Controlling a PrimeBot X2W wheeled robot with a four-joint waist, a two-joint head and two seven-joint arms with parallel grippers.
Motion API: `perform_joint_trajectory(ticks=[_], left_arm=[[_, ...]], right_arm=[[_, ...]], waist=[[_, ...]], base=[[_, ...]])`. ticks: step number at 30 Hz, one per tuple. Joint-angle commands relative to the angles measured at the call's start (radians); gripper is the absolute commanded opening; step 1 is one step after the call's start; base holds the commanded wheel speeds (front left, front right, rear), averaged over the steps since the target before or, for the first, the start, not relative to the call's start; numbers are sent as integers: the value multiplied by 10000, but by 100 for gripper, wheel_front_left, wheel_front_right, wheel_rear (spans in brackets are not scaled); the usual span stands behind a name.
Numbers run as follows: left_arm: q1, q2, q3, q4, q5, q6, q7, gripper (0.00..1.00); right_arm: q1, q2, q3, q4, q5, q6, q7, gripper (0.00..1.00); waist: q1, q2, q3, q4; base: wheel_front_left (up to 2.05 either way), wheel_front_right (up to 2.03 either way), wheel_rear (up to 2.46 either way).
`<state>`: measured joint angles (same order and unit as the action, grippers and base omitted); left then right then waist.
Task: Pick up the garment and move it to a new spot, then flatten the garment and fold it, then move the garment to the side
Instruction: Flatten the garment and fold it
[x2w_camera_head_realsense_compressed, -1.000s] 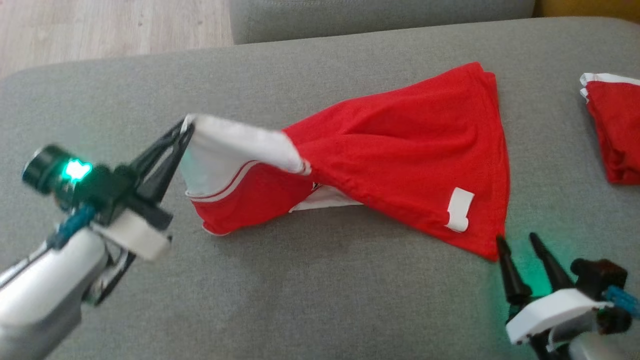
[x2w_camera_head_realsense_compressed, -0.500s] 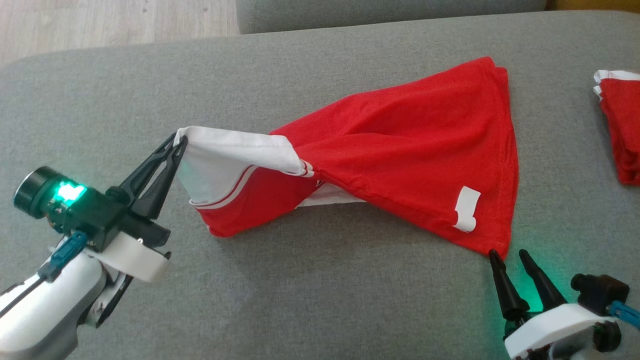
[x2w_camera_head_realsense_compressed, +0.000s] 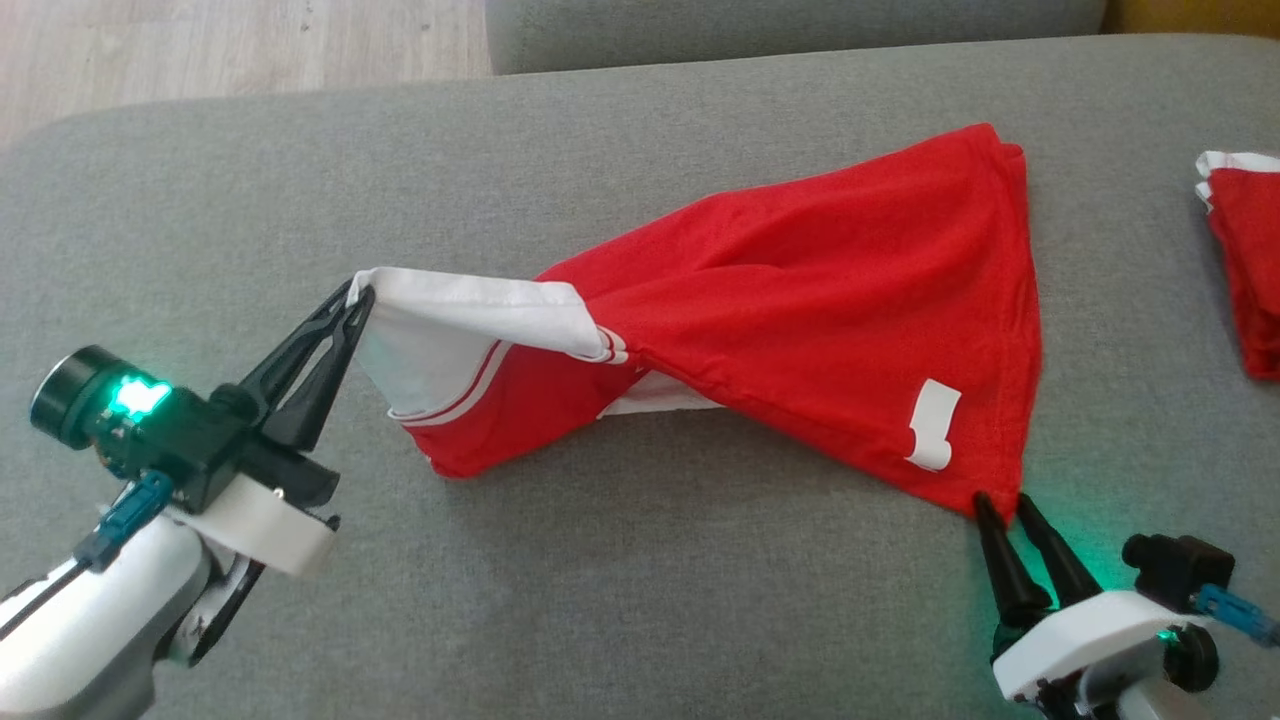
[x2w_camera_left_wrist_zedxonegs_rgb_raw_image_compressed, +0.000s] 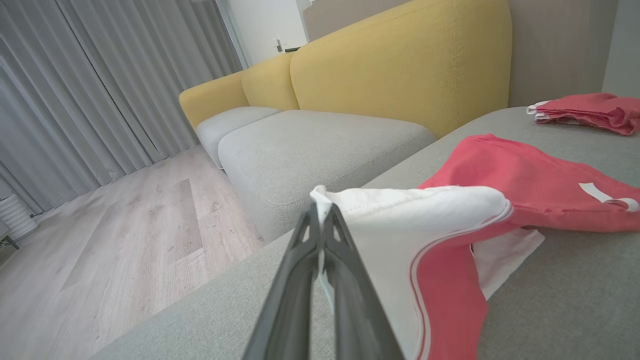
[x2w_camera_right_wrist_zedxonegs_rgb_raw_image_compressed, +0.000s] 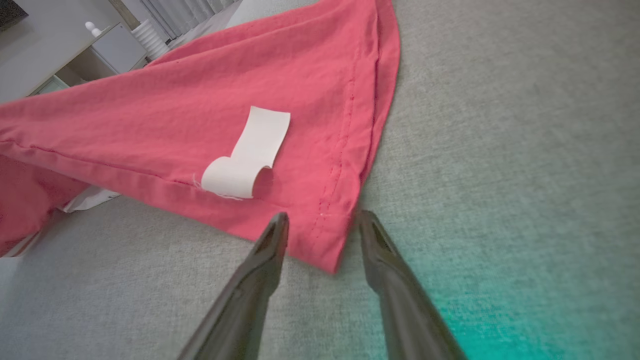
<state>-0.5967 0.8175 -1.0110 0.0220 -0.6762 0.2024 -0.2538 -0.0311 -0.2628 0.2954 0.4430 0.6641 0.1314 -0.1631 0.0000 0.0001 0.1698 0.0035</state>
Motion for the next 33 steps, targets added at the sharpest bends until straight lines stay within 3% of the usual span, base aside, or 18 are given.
perform_joint_trajectory(ticks=[1,2,5,7,8,16,20,27,33], left_arm=[[-370,451,544,-122,124,16,-79,0],[-375,450,541,-110,125,6,-79,0],[-381,454,545,-83,108,-8,-79,0],[-373,462,544,-69,93,-14,-79,0],[-369,470,548,-61,84,-17,-80,0],[-334,464,679,-49,105,-13,-80,0],[-372,545,788,-137,275,-61,-80,0],[-1097,835,972,-536,805,-326,-72,0],[-2648,1027,1340,-983,1387,-812,92,0]], right_arm=[[-218,-120,214,-168,97,-7,-177,60],[-250,-121,250,-100,125,-7,-206,48],[-339,-147,346,59,185,-7,-307,27],[-394,-169,403,145,205,-7,-374,5],[-423,-182,432,181,211,-7,-402,0],[-490,-481,489,79,85,-7,-711,0],[-396,-838,-49,-435,-236,-7,-869,0],[-362,-1907,-1442,-2484,-1531,-7,-778,0],[-853,-2643,-2933,-5153,-2498,-7,616,0]], waist=[[0,-1,2,17],[0,-1,2,31],[0,-1,13,56],[0,-1,14,56],[0,-1,17,51],[0,-1,-255,-40],[0,-1,-644,-106],[0,-1,-1438,-208],[0,-1,-1845,-292]], base=[[0,0,0],[0,0,0],[0,0,0],[0,0,0],[0,0,0],[0,0,0],[0,0,0],[0,0,0],[0,0,0]])
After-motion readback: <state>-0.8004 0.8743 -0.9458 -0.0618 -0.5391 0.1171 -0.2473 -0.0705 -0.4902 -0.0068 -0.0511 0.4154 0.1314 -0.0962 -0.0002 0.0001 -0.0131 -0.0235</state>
